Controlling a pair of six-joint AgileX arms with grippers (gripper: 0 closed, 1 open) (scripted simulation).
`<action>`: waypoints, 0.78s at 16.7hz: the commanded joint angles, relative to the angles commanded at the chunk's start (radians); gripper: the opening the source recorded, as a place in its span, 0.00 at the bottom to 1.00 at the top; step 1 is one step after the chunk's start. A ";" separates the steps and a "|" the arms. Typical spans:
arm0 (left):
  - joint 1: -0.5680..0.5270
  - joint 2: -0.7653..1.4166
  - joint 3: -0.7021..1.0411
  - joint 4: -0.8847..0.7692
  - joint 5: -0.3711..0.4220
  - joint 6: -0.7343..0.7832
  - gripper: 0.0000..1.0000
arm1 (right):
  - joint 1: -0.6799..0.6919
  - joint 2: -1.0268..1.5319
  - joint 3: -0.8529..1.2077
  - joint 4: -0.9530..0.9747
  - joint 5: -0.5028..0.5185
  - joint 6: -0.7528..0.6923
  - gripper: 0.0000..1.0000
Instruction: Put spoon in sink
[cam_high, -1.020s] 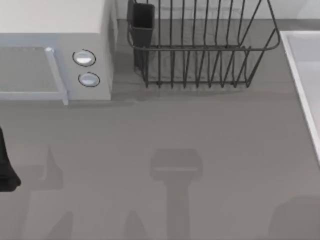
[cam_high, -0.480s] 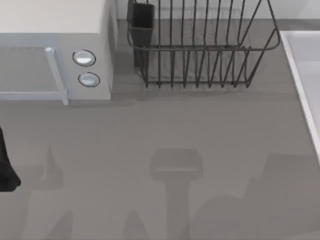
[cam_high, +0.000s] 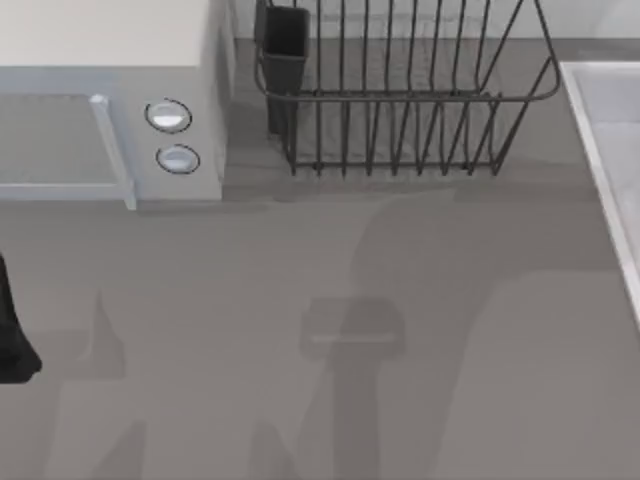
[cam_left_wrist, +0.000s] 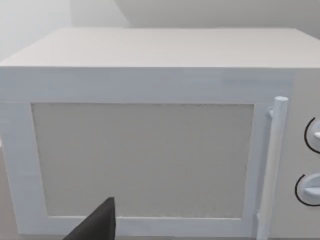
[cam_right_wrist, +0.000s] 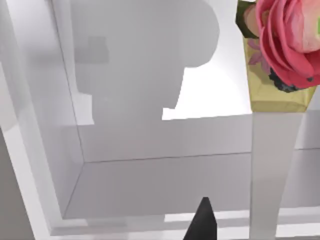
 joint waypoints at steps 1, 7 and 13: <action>0.000 0.000 0.000 0.000 0.000 0.000 1.00 | 0.016 0.070 0.108 -0.028 0.001 0.017 0.00; 0.000 0.000 0.000 0.000 0.000 0.000 1.00 | 0.100 0.391 0.600 -0.145 0.009 0.105 0.00; 0.000 0.000 0.000 0.000 0.000 0.000 1.00 | 0.130 0.484 0.739 -0.170 0.014 0.136 0.00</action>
